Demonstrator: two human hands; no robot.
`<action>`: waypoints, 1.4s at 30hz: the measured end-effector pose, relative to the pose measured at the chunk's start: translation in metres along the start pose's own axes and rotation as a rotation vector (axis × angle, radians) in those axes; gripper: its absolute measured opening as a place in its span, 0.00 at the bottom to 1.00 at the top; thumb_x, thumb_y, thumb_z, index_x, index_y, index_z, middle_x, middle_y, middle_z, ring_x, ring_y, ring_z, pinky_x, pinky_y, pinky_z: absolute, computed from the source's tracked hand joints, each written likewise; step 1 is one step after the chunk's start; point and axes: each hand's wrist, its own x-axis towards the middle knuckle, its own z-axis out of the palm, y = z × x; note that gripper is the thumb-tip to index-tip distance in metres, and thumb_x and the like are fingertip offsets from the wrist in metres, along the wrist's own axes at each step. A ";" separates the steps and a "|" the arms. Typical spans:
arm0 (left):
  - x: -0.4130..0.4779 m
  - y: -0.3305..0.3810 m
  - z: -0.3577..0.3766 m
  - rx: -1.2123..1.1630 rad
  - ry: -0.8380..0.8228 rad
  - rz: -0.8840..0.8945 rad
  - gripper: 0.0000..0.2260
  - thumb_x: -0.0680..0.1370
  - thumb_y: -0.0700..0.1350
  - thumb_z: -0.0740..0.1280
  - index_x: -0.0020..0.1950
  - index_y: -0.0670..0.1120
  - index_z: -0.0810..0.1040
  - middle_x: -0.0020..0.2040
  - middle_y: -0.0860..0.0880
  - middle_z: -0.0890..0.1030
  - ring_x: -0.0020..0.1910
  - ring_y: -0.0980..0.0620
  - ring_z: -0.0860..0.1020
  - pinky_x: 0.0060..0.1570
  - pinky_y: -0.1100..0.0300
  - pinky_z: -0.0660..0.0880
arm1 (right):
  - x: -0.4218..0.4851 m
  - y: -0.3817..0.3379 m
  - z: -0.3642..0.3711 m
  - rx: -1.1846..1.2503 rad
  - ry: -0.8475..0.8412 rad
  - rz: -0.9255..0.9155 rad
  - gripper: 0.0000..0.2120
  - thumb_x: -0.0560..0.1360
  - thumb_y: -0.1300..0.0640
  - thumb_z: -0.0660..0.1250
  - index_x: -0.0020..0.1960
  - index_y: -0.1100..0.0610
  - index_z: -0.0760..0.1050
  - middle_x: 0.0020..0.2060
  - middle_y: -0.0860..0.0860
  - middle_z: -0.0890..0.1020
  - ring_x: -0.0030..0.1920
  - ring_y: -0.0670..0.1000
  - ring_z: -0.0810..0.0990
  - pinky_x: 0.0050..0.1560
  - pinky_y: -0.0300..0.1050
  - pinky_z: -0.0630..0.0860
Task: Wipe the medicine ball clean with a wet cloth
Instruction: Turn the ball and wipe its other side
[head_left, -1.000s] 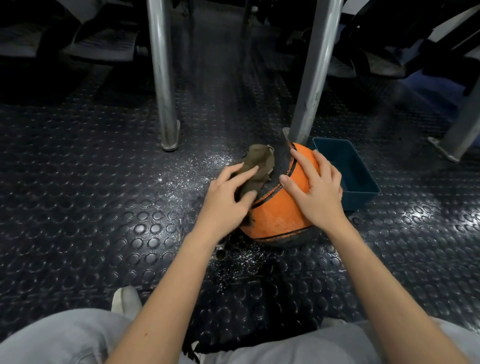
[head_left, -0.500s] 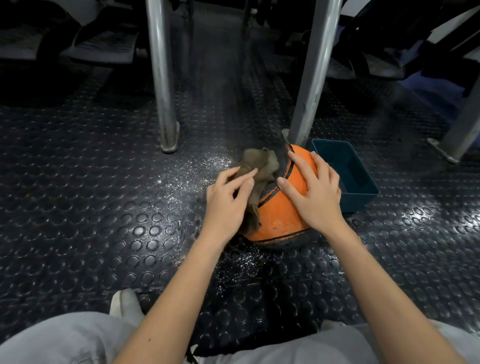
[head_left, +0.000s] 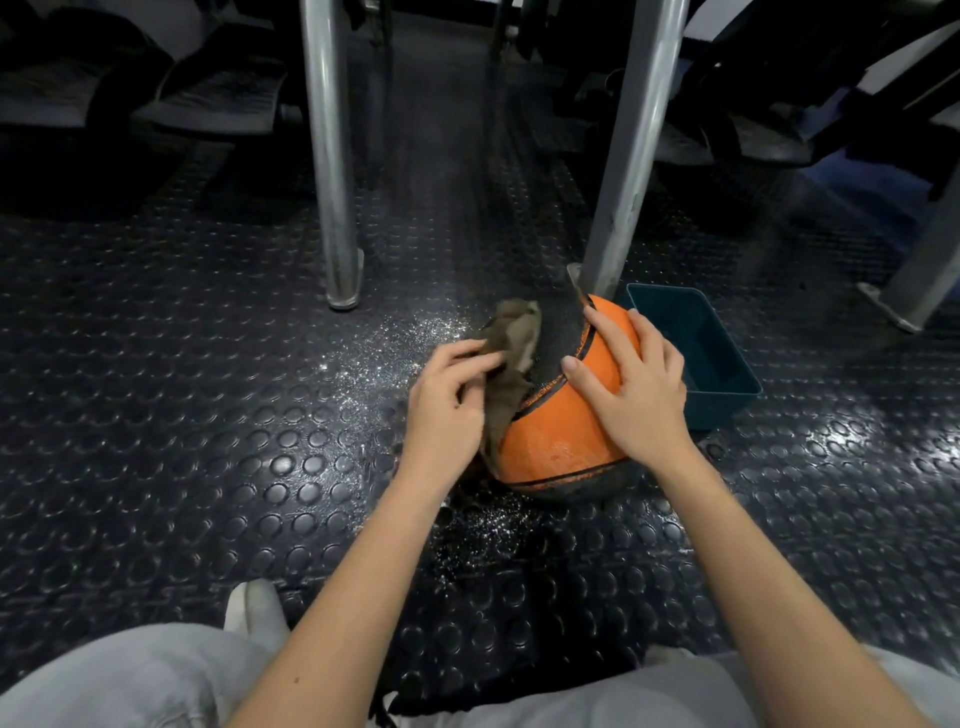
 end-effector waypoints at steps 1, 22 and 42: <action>-0.001 0.004 0.003 0.050 -0.050 0.053 0.12 0.78 0.38 0.64 0.57 0.52 0.80 0.56 0.58 0.73 0.61 0.55 0.71 0.66 0.58 0.65 | 0.000 0.000 0.001 -0.012 0.006 -0.008 0.28 0.70 0.27 0.55 0.69 0.30 0.57 0.75 0.45 0.55 0.72 0.54 0.51 0.69 0.65 0.54; -0.004 -0.005 0.006 0.278 0.041 0.255 0.20 0.76 0.30 0.61 0.59 0.50 0.81 0.58 0.51 0.76 0.57 0.50 0.72 0.58 0.64 0.65 | -0.004 -0.004 0.001 -0.031 -0.025 -0.009 0.27 0.71 0.32 0.57 0.69 0.30 0.57 0.75 0.44 0.52 0.73 0.52 0.49 0.70 0.63 0.51; -0.004 -0.036 -0.008 0.362 0.072 -0.013 0.23 0.76 0.27 0.56 0.61 0.47 0.79 0.60 0.54 0.73 0.57 0.51 0.67 0.58 0.64 0.62 | -0.004 -0.002 0.000 -0.024 -0.025 -0.008 0.30 0.69 0.26 0.53 0.69 0.29 0.56 0.75 0.44 0.53 0.73 0.52 0.49 0.70 0.64 0.51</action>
